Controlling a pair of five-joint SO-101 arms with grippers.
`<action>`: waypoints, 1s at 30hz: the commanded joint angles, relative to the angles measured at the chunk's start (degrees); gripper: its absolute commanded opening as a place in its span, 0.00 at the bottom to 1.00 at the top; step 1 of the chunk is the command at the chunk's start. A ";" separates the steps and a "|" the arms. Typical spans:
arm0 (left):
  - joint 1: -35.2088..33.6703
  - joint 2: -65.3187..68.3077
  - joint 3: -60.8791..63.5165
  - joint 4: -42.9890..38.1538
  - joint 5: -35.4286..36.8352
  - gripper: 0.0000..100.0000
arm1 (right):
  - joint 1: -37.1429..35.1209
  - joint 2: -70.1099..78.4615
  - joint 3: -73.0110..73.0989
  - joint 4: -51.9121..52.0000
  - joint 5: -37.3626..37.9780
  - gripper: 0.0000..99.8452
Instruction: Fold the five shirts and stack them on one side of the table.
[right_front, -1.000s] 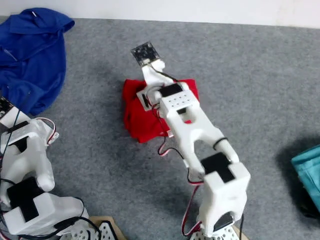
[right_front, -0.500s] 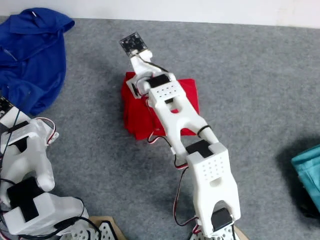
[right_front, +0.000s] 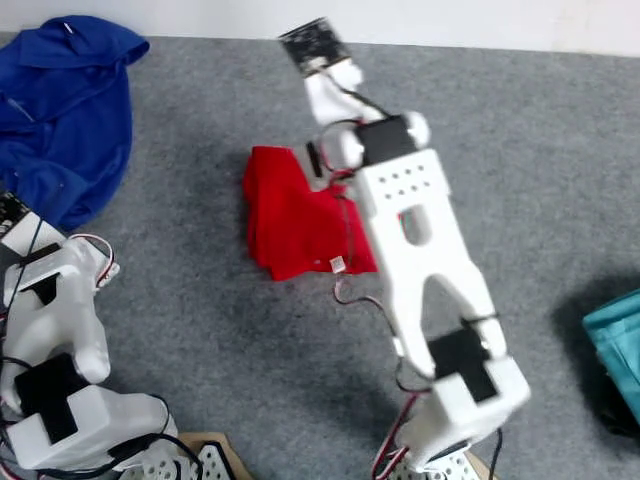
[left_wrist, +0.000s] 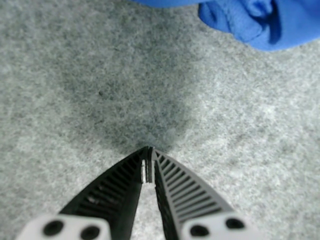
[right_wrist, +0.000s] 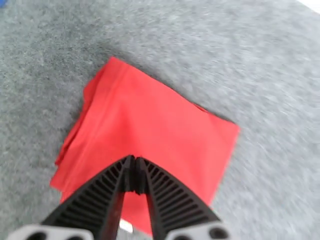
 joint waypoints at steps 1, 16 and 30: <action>1.54 -2.07 -0.22 -0.70 -0.26 0.01 | 2.51 -9.10 5.58 2.51 0.18 0.01; 13.41 -2.68 -1.19 -0.44 -0.18 0.01 | 5.49 -44.18 69.76 -35.91 -7.21 0.01; 35.47 -2.33 -22.46 14.07 5.89 0.01 | 13.41 -46.11 90.33 -68.35 -10.20 0.01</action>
